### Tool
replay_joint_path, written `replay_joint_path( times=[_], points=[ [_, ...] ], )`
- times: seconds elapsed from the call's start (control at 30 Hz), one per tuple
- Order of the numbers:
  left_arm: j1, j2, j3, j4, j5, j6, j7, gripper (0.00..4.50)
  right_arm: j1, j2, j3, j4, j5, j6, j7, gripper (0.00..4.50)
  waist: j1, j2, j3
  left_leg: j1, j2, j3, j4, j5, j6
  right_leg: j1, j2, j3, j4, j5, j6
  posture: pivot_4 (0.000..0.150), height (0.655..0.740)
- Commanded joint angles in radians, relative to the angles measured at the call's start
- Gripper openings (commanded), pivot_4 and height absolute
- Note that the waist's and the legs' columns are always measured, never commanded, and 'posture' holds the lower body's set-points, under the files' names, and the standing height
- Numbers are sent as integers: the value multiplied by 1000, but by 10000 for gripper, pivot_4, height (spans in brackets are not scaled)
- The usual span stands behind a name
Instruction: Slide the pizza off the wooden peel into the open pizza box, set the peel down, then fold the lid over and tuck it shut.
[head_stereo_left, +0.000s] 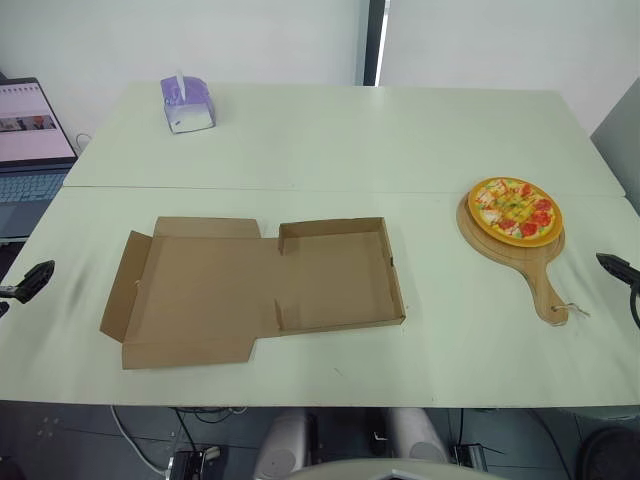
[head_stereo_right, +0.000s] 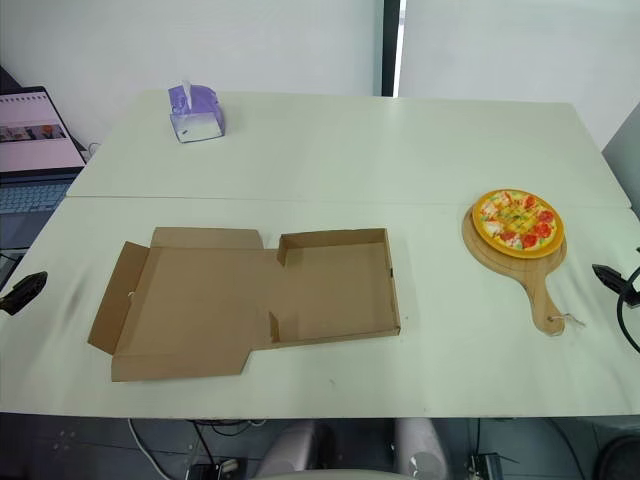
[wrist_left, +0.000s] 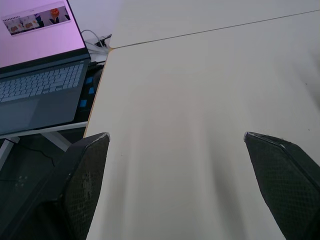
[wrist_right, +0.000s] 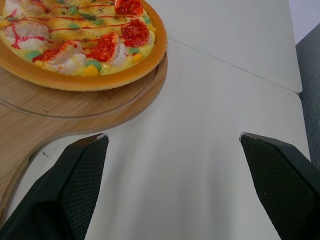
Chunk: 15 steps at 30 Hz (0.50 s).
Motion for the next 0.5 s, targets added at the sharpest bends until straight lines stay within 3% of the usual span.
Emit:
replay_joint_path(
  times=[0.03,0.5],
  points=[
    [-17,20,5,-12,3,-35,21,44677,9,-30,-42,-50,14,13,-16,45000,0,0,0,0,0,0,0,0,0,0,0,0,0,0,0,1500,7400],
    [-57,14,1,35,-6,-41,15,44677,57,-21,-72,-133,25,71,-36,45000,1,0,0,0,0,0,0,0,0,0,0,0,0,0,0,1500,7400]
  ],
)
